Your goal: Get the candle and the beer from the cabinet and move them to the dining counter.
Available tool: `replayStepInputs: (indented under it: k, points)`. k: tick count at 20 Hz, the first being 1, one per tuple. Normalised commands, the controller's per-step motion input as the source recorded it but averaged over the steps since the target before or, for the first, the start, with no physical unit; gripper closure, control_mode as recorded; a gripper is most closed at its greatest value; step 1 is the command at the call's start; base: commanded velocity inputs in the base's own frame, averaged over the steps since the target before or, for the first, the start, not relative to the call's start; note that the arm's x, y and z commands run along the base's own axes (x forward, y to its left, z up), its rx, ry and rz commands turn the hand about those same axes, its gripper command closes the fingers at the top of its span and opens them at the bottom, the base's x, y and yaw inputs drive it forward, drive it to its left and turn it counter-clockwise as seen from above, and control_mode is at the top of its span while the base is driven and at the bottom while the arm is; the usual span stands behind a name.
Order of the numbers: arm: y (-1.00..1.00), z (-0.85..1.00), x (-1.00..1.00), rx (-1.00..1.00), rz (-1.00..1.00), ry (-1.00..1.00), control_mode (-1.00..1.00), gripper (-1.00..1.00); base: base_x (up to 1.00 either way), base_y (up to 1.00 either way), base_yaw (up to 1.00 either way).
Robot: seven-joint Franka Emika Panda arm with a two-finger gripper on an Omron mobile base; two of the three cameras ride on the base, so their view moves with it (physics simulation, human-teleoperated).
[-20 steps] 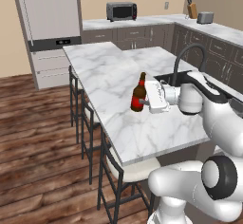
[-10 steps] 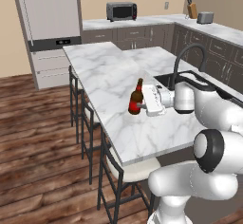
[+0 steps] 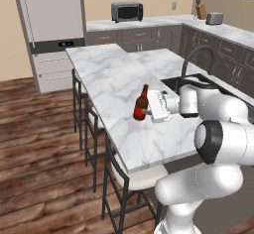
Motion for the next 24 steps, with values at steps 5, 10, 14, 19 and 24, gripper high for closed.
replayStepInputs:
  k: [5, 10, 14, 19, 24]
  points:
    - [0.0, -0.2, 0.16, 0.0, 0.0, 0.0, -1.0, 1.0, 0.0, 0.0, 0.0]
    - [0.0, -0.18, 0.11, -0.01, 0.0, 0.01, -1.0, 1.0, 0.0, 0.0, 0.0]
    - [0.0, -0.13, 0.01, 0.0, 0.0, 0.03, -1.0, 1.0, 0.0, 0.0, 0.0]
    - [0.0, -0.17, 0.16, 0.0, 0.0, 0.0, -1.0, 1.0, 0.0, 0.0, 0.0]
    - [0.0, -0.19, 0.18, 0.0, 0.0, 0.0, -1.0, 1.0, 0.0, 0.0, 0.0]
